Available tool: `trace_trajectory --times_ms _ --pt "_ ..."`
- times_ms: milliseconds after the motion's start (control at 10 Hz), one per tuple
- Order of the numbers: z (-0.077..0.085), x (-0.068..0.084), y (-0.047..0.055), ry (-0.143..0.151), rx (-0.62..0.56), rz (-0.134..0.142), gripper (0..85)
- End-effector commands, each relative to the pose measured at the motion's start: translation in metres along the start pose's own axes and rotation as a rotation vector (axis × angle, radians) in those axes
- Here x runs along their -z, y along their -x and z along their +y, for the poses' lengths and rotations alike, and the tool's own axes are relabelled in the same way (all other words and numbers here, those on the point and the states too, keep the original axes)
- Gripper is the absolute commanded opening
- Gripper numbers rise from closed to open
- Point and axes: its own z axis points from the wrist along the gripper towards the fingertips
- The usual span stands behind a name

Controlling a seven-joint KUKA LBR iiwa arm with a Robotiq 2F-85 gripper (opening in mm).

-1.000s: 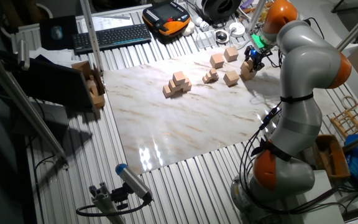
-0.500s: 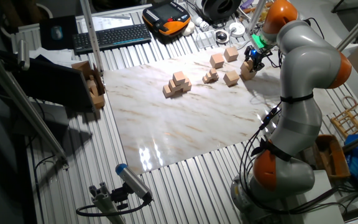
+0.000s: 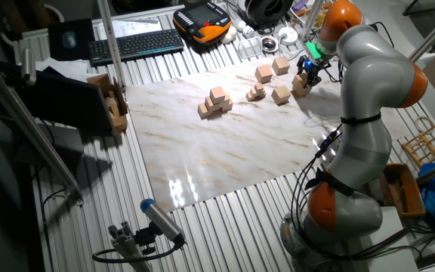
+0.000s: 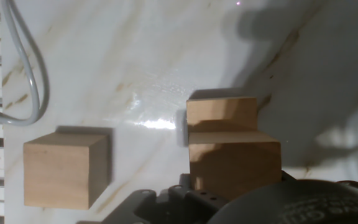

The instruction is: Stack the blocks into a pyramid shape

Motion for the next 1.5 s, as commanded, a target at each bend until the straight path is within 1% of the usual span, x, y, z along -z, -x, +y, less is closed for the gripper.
trace_trajectory --times_ms 0,200,900,1000,1300,1400 --pt "-0.0001 0.0004 0.0000 0.000 0.000 -0.003 0.0" --pt "-0.0001 0.0002 -0.0002 0.006 -0.002 0.000 0.0" --pt "-0.0016 -0.0020 0.0000 0.013 0.009 0.001 0.0" --pt "-0.0021 -0.0024 0.0000 0.013 0.009 0.002 17.0" --pt "-0.0025 -0.0031 0.0000 0.008 0.009 0.004 17.0" --pt "-0.0026 -0.0029 0.0000 0.005 0.012 0.004 34.0"
